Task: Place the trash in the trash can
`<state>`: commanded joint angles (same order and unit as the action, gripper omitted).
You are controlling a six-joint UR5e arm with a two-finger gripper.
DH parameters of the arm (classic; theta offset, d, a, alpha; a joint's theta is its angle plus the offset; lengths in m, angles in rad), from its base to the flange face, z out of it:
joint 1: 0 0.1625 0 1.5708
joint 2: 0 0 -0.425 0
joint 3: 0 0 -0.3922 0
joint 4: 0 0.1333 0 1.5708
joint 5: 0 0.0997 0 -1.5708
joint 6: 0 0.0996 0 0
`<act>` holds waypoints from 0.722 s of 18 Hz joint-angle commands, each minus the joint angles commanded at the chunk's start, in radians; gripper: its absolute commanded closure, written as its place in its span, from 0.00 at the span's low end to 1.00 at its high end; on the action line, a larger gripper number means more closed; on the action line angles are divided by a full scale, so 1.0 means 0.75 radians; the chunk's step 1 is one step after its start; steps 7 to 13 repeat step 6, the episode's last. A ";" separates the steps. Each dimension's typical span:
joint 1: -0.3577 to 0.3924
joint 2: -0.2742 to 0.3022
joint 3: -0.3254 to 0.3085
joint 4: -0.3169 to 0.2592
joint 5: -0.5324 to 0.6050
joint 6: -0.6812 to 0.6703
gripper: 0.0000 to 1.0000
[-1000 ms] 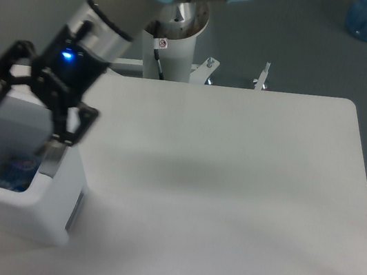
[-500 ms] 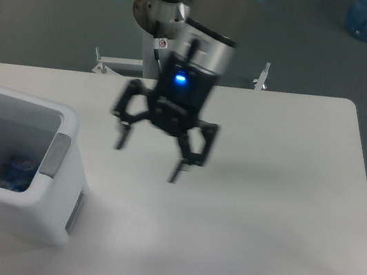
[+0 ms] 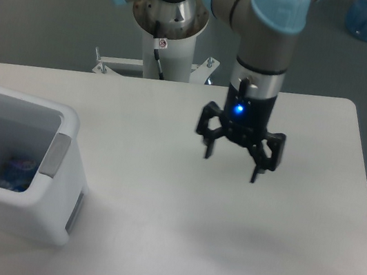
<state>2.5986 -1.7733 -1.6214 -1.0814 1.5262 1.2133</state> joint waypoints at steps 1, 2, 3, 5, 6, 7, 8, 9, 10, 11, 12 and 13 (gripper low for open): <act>-0.002 -0.002 -0.004 0.000 0.004 0.002 0.00; -0.004 -0.002 -0.008 -0.002 0.010 0.004 0.00; -0.006 -0.004 -0.016 -0.002 0.012 0.004 0.00; -0.008 -0.022 -0.037 0.004 0.029 0.022 0.00; -0.008 -0.023 -0.035 0.006 0.051 0.037 0.00; -0.008 -0.023 -0.035 0.006 0.051 0.037 0.00; -0.008 -0.023 -0.035 0.006 0.051 0.037 0.00; -0.008 -0.023 -0.035 0.006 0.051 0.037 0.00; -0.008 -0.023 -0.035 0.006 0.051 0.037 0.00; -0.008 -0.023 -0.035 0.006 0.051 0.037 0.00; -0.008 -0.023 -0.035 0.006 0.051 0.037 0.00; -0.008 -0.023 -0.035 0.006 0.051 0.037 0.00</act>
